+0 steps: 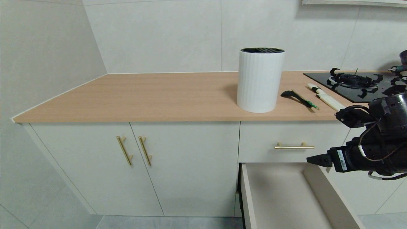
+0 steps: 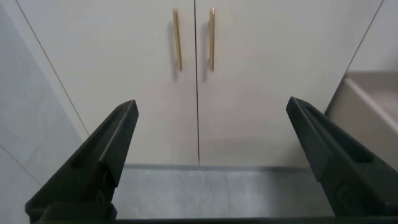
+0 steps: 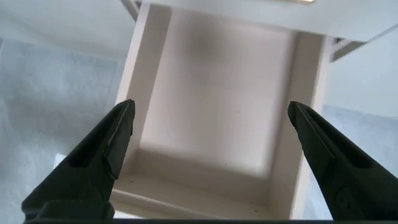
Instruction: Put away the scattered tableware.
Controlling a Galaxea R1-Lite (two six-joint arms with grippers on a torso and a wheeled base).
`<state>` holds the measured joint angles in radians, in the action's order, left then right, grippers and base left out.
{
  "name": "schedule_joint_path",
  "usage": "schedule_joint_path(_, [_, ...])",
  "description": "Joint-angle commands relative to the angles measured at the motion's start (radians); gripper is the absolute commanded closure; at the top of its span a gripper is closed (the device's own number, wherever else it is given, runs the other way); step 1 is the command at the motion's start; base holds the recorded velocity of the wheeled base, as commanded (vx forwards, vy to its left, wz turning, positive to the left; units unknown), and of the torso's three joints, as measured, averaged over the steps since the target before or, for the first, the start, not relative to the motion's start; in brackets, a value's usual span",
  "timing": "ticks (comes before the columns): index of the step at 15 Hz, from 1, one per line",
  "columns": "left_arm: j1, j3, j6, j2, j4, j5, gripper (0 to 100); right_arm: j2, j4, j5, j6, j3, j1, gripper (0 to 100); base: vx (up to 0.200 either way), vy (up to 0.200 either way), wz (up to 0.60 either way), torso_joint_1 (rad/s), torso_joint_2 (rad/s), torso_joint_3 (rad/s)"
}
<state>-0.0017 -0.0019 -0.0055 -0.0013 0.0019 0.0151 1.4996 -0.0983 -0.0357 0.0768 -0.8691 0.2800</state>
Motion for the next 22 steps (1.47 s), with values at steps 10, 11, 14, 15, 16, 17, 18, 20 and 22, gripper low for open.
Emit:
schedule_joint_path(10, [0.000,0.000,-0.001,0.001,0.000,0.000,0,0.077,0.230,-0.032,-0.009,-0.137,-0.001,0,0.000,0.000,0.00,0.119,-0.30,-0.191])
schedule_joint_path(11, [0.000,-0.001,-0.001,0.001,0.000,0.000,0,0.102,0.204,-0.050,-0.002,-0.220,-0.001,0,0.000,0.000,0.00,0.000,0.00,0.000])
schedule_joint_path(14, [0.000,-0.001,-0.001,0.001,0.000,0.000,0,0.176,0.040,-0.092,0.127,-0.421,-0.027,0,0.000,0.000,0.00,0.000,0.00,0.000])
schedule_joint_path(15, [0.000,0.000,-0.001,0.001,0.000,0.000,0,0.192,-0.003,-0.093,0.144,-0.459,-0.047,0,0.000,0.000,0.00,0.000,0.00,0.000])
schedule_joint_path(16, [0.000,-0.001,-0.001,0.001,0.000,0.000,0,0.203,-0.012,-0.093,0.144,-0.464,-0.056,0,0.000,0.000,0.00,0.000,0.00,0.000])
schedule_joint_path(17, [0.000,-0.001,-0.001,0.001,0.000,0.000,0,0.220,-0.009,-0.093,0.141,-0.465,-0.065,0,0.000,0.000,0.00,0.000,0.00,0.000])
schedule_joint_path(18, [0.000,-0.001,-0.001,0.001,0.000,0.000,0,0.268,0.002,-0.095,0.104,-0.470,-0.102,0,0.000,0.000,0.00,0.000,0.00,0.000])
schedule_joint_path(20, [0.000,0.000,-0.001,0.001,0.000,0.000,0,0.337,0.058,-0.093,0.089,-0.481,-0.159,0,0.000,0.000,0.00,0.000,0.00,0.000])
schedule_joint_path(22, [0.000,0.000,-0.001,0.001,0.000,0.000,0,0.389,0.060,-0.093,0.063,-0.493,-0.179,0,0.000,0.000,0.00,0.000,0.00,0.000])
